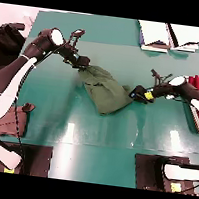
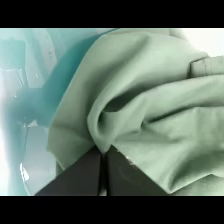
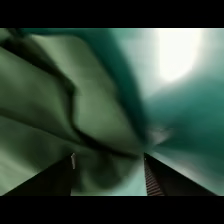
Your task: Fold the shirts.
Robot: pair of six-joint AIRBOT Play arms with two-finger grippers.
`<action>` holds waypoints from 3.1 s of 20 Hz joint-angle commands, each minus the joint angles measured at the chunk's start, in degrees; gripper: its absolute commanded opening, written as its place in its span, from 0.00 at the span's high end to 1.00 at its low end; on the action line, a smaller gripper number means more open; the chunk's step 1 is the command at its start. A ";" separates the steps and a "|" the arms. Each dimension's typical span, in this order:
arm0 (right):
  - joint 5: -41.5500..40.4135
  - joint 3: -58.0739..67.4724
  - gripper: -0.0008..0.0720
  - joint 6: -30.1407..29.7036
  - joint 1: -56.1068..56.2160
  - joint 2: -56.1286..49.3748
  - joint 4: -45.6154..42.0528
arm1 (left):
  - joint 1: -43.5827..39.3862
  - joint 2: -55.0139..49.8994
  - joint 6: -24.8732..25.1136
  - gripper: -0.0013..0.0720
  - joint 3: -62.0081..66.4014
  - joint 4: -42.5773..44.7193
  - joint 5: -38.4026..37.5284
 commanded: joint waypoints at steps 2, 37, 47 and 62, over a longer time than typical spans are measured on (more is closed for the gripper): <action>0.24 4.39 0.62 0.20 3.32 -5.16 -0.70 | 0.02 0.17 0.00 0.95 0.07 0.09 -0.59; 14.84 16.41 0.96 8.50 7.19 27.19 -21.94 | -17.33 32.17 2.58 0.16 -34.99 5.68 3.74; 13.18 16.76 0.96 8.52 7.19 27.28 -21.99 | 9.84 24.92 6.62 0.16 -24.65 -3.39 6.64; 13.29 16.76 0.96 10.16 7.19 27.28 -21.97 | 4.39 8.22 20.70 0.16 -24.65 -26.10 1.38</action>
